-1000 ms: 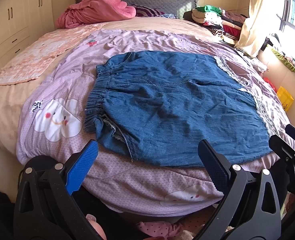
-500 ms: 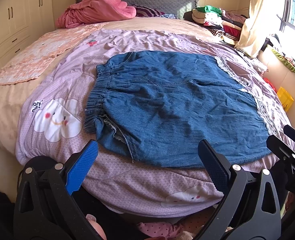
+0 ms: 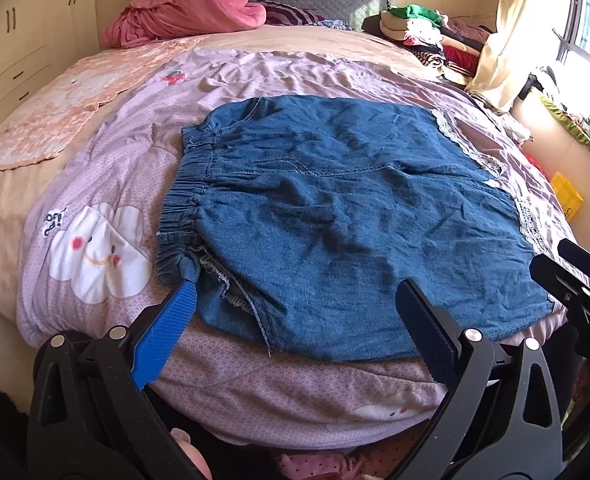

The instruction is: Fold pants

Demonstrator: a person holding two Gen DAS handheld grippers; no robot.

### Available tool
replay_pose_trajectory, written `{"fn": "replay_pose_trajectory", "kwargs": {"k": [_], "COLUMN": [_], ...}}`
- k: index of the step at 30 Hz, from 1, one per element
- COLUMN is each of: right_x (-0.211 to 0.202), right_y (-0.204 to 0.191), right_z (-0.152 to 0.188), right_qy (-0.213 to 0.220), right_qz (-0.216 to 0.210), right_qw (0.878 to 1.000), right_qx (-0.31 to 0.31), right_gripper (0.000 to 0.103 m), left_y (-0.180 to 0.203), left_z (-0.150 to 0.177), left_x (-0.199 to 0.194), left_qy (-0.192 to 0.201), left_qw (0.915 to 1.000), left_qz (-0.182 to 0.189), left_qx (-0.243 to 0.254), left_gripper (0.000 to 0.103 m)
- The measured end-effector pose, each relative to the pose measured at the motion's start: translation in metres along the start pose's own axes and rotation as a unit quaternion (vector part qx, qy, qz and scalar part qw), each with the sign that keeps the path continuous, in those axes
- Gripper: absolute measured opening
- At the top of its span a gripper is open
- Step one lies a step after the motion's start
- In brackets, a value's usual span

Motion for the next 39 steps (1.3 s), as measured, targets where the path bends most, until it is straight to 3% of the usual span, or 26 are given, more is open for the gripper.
{"fn": "replay_pose_trajectory", "kwargs": {"k": [6,11,20,23,25,27,29,34,37,39], "right_x": [0.025,0.051,0.103,0.123,0.137,0.157,0.174,0.210,0.228,0.240], "right_y": [0.006,0.008,0.012,0.010,0.010,0.011,0.010,0.010,0.012,0.009], "right_z": [-0.029,-0.062,-0.121,-0.139,-0.148,-0.157,-0.163,-0.173,-0.180,-0.184], "right_qy": [-0.007,-0.016,-0.025,-0.027,-0.034,-0.047,-0.057,-0.080,-0.085,-0.093], "right_qz": [-0.027,-0.081,-0.079,-0.075,-0.081,-0.084,-0.087,-0.092,-0.100,-0.110], "right_qw": [1.000,0.997,0.995,0.994,0.993,0.992,0.990,0.985,0.982,0.978], "right_qx": [-0.010,-0.010,-0.049,-0.069,-0.077,-0.082,-0.095,-0.124,-0.134,-0.148], "right_gripper": [0.099,0.099,0.099,0.099,0.099,0.099,0.099,0.099,0.099,0.099], "left_y": [-0.012,-0.032,-0.083,-0.085,-0.085,-0.082,-0.081,-0.079,-0.078,-0.076], "left_z": [-0.031,-0.071,-0.136,-0.152,-0.161,-0.168,-0.174,-0.175,-0.170,-0.171], "left_x": [0.019,0.035,0.082,0.099,0.112,0.125,0.138,0.173,0.187,0.189], "left_qy": [-0.003,0.004,-0.004,-0.006,-0.014,-0.021,-0.025,-0.048,-0.055,-0.048], "left_qw": [1.0000,0.9999,0.9990,0.9990,0.9991,0.9992,0.9989,0.9973,0.9971,0.9976], "left_qz": [0.001,-0.010,-0.031,-0.040,-0.037,-0.033,-0.039,-0.044,-0.029,-0.020], "left_qx": [-0.003,-0.002,-0.032,-0.017,-0.014,-0.008,0.003,0.034,0.044,0.047], "left_gripper": [0.094,0.094,0.094,0.094,0.090,0.074,0.066,0.063,0.050,0.036]}}
Point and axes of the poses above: each gripper's, at about its wrist camera, not at the fingertips, and x roughly the way its jaws point, y to its right, z to its underside, the point moved 6 cm from there along x, roughly the way its jaws point, and after that the axes turned 14 degrees about -x, right-handed, at the moved point
